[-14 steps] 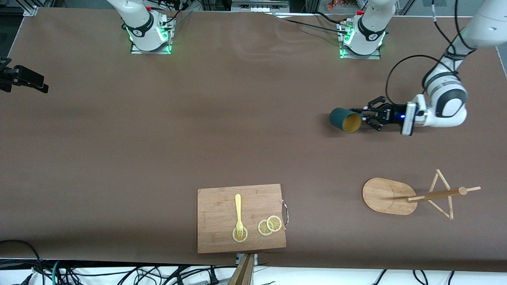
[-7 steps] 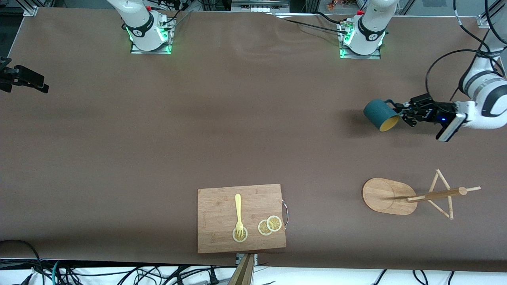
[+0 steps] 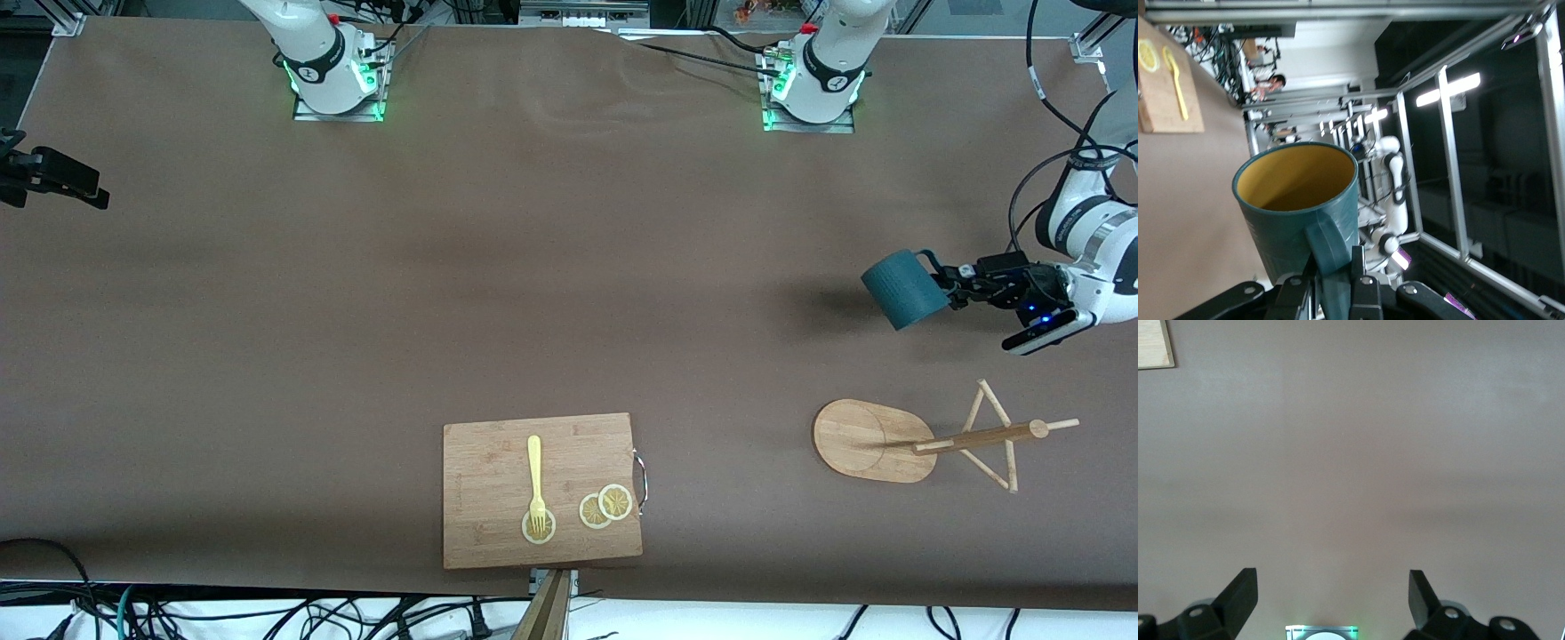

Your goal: Pass cup and hang on rack

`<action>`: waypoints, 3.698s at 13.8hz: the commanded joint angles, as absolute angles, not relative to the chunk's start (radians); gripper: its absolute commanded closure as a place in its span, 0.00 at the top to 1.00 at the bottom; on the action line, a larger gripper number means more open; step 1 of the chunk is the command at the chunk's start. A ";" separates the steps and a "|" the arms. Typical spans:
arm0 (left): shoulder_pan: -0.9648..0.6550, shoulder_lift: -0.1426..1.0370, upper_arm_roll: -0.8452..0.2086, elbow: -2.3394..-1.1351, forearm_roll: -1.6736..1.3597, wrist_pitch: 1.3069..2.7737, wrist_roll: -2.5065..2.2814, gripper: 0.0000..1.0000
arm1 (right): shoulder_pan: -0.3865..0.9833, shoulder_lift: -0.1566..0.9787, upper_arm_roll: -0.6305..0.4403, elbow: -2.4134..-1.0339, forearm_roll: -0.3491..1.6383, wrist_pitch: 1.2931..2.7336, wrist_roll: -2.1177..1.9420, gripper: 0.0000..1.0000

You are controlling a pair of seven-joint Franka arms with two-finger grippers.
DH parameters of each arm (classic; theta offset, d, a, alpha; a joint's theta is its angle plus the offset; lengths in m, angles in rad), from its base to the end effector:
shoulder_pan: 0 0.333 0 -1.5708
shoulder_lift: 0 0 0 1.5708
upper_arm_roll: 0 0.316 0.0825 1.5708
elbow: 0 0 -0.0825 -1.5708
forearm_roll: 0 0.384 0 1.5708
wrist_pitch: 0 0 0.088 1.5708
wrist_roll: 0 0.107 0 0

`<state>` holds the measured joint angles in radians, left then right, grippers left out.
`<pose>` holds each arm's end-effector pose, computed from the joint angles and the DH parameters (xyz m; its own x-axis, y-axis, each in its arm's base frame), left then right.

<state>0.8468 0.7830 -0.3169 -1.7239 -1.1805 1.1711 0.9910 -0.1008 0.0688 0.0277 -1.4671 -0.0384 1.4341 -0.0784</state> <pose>0.5455 0.2028 0.2215 0.9861 0.0915 0.1388 -0.1585 0.2666 0.9507 0.5597 -0.0461 0.6231 0.9946 0.0005 -0.1041 0.0035 -0.9996 0.0284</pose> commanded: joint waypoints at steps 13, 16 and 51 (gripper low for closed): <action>0.787 1.080 -0.325 -1.292 -1.335 1.138 0.838 0.00 | -0.114 0.055 0.032 -1.482 -0.020 1.443 -0.095 1.00; 0.795 1.083 -0.324 -1.258 -1.356 1.138 0.775 0.00 | -0.114 0.055 0.032 -1.482 -0.020 1.443 -0.095 1.00; 0.681 0.875 -0.153 -0.865 -0.751 1.061 0.739 1.00 | -0.114 0.055 0.029 -1.482 -0.020 1.443 -0.095 1.00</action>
